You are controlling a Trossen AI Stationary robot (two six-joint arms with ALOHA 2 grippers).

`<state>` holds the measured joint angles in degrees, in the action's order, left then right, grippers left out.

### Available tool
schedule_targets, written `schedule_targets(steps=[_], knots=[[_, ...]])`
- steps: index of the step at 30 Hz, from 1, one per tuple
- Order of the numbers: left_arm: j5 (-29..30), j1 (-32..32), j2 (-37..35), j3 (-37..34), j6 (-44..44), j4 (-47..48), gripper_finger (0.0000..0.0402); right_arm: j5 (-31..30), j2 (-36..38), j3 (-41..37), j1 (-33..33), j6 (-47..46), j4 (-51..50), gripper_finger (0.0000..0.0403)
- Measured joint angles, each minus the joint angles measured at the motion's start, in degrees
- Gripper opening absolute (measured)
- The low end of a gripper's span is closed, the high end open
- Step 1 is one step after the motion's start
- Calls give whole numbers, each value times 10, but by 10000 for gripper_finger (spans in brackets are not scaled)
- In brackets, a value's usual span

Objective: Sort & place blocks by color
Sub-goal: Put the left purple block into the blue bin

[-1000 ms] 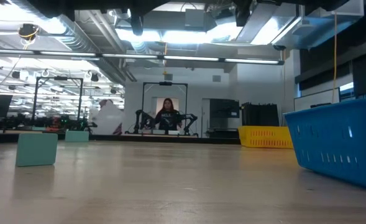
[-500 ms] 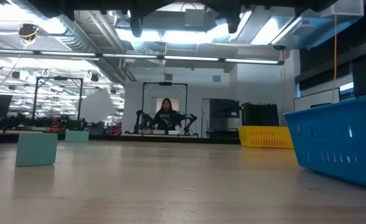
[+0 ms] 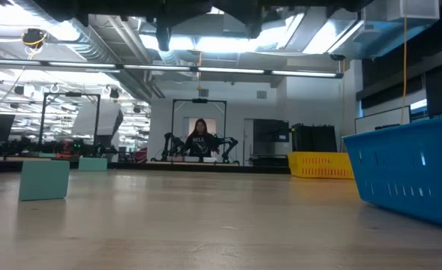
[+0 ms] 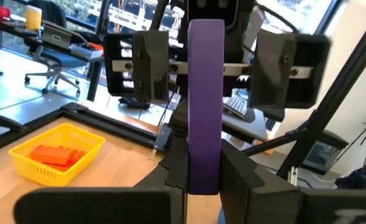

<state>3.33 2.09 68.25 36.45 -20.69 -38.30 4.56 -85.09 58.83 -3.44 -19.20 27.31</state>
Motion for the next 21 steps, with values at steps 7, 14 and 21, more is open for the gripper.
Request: schedule_targets(steps=[7, 14, 21], knots=[[0, 0, 0, 0, 2, 3, 45, 0, -29, 36, 0, 0, -1, 239], [-1, -1, 0, 0, 3, 3, 46, 0, -25, 36, 0, 0, 1, 140], [-6, -1, 0, 0, 18, 1, 48, 2, -24, 36, 0, 0, 1, 58]])
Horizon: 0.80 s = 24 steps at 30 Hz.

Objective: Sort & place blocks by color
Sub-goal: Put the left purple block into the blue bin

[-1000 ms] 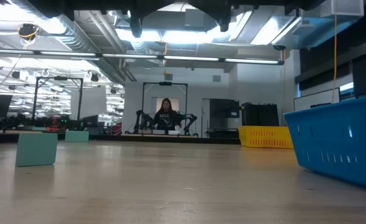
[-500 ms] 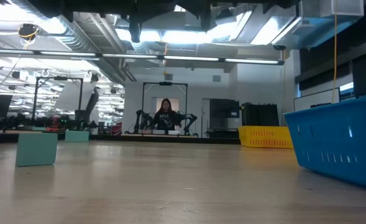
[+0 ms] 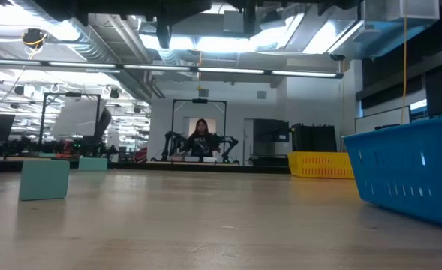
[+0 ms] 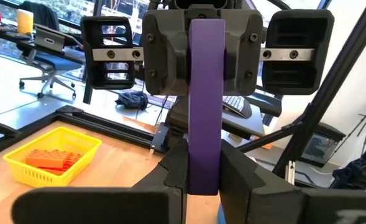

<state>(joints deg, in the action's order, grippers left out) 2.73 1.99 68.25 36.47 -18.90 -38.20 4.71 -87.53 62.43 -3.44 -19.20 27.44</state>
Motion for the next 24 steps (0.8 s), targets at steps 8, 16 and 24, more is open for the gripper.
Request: schedule_targets(steps=[8, 16, 24], knots=[[3, 0, 0, 0, -2, 0, 64, 6, 0, 0, 0, -7, 0, 58], [7, 1, 0, 0, -23, 2, 113, 7, 0, 0, 0, -3, 0, 58], [-35, 18, 0, 0, -65, 2, 190, 11, 0, 0, 0, -3, 0, 58]])
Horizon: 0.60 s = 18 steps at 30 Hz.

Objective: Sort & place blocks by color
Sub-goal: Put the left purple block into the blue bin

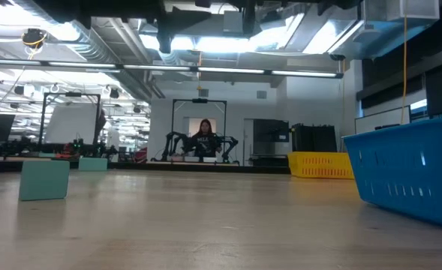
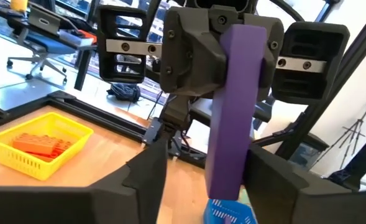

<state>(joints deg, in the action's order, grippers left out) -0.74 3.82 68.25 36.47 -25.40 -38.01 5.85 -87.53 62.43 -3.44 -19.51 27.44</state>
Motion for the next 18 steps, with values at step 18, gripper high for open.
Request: schedule_targets(steps=[18], knots=[[-19, 40, -181, 0, 43, 187, 229, 30, 110, 0, -8, 72, -272, 58]])
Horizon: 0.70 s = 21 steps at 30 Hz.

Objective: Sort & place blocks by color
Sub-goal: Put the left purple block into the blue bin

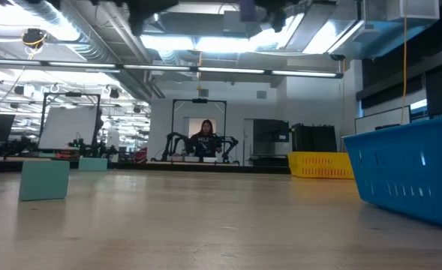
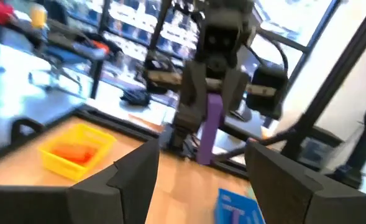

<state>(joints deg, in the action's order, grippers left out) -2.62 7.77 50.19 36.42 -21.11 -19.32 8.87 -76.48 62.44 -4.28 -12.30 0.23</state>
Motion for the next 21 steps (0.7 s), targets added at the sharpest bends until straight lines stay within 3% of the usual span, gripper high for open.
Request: schedule_targets(steps=[6, 11, 15, 21], knots=[[52, 0, -93, -21, 27, 29, 228, -2, 91, -68, 4, -15, -30, 58], [62, -1, -141, -60, 17, 33, 228, -3, 180, -160, 12, -72, 2, 58], [62, -9, -145, -82, 11, 34, 228, -15, 228, -205, 21, -99, 53, 58], [66, -15, -139, -87, 18, 30, 228, -39, 244, -215, 24, -99, 65, 58]])
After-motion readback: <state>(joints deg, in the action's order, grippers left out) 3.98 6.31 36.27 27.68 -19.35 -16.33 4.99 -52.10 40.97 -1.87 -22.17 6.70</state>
